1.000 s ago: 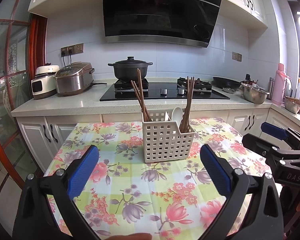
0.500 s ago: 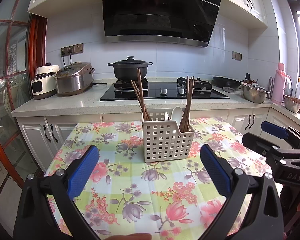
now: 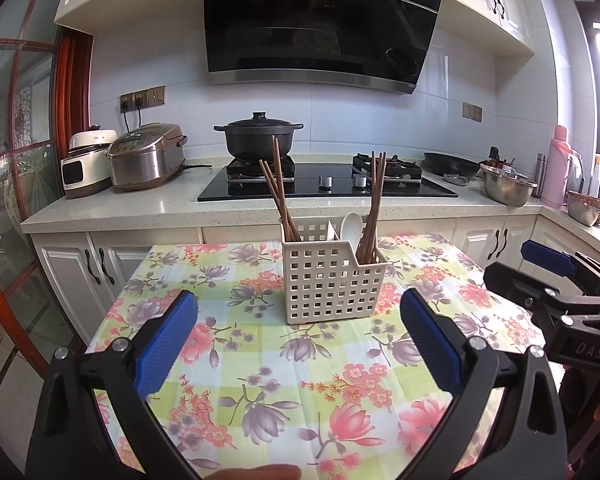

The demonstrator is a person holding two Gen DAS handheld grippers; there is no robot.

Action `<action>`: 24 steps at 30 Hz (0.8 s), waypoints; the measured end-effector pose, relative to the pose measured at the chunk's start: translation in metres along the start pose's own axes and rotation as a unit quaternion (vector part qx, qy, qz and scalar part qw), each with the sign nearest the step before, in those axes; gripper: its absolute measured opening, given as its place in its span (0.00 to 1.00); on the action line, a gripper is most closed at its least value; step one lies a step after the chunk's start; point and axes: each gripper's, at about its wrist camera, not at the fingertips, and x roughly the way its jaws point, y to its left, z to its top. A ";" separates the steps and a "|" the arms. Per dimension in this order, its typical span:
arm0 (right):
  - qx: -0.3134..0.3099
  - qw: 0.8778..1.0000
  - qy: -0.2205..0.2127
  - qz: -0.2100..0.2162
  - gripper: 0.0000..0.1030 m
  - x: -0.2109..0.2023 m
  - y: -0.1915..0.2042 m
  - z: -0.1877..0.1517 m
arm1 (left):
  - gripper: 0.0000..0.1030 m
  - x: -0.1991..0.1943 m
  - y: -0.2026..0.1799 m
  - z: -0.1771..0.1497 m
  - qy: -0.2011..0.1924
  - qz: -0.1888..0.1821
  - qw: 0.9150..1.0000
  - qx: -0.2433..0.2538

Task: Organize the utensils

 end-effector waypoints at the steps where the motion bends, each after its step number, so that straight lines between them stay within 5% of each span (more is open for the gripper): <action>1: 0.000 1.000 0.000 -0.001 0.82 0.000 0.000 0.000 | 0.95 0.000 0.000 0.000 0.000 -0.001 1.000 0.000; 21: -0.002 1.000 0.002 0.001 0.82 0.000 0.001 0.001 | 0.95 0.002 -0.001 -0.002 0.011 -0.009 1.000 -0.005; 24: 0.001 1.000 0.003 0.001 0.82 0.000 -0.001 0.001 | 0.95 0.003 -0.001 -0.003 0.011 0.015 1.000 0.000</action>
